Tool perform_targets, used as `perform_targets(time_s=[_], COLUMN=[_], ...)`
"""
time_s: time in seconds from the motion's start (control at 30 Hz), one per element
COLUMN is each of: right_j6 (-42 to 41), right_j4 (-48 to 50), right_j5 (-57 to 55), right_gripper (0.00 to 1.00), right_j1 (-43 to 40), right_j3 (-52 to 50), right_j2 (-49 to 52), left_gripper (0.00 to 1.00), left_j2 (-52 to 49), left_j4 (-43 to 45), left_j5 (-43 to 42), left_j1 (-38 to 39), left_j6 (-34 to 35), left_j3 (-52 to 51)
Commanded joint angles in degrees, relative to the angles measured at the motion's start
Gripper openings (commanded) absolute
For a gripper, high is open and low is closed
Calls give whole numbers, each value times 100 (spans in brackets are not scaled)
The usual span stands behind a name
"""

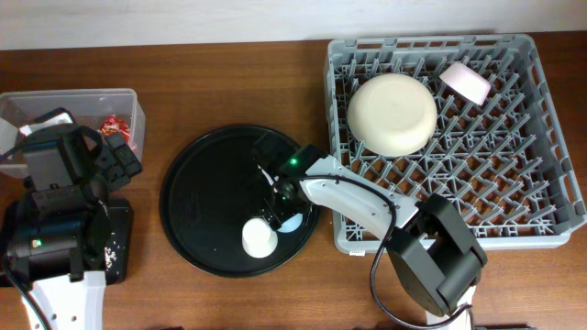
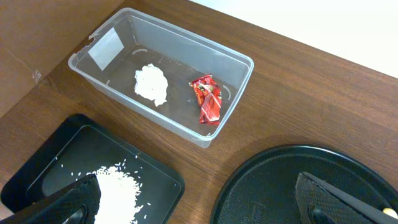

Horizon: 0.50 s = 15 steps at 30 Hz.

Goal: Sort waste into correct bins and load items into the dishwasher rack
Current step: 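Reach right gripper to the light-blue cup and grasp it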

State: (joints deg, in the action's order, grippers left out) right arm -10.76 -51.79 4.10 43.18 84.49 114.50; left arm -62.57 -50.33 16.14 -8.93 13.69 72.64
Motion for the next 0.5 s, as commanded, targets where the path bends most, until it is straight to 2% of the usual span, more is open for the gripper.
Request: perform_targets(time_s=[0.0,0.1,0.3,0.47], right_j6=[-68,-70,-70,-70], right_j4=[66,127,107,52], right_j5=[-28,-24,17,17], right_gripper=[92,91,73,68], right_j1=[35,35,35,35], right_j3=[-31,-28,-28,26], right_j2=[31,31,31,20], left_gripper=[99,99,100,99], left_j2=[28,28,28,28], left_j4=[4,4,4,7], left_j5=[61,61,61,61], left_j1=[-28,-28,-28,-28], left_j6=[13,13,13,13], left_j3=[15,15,15,15])
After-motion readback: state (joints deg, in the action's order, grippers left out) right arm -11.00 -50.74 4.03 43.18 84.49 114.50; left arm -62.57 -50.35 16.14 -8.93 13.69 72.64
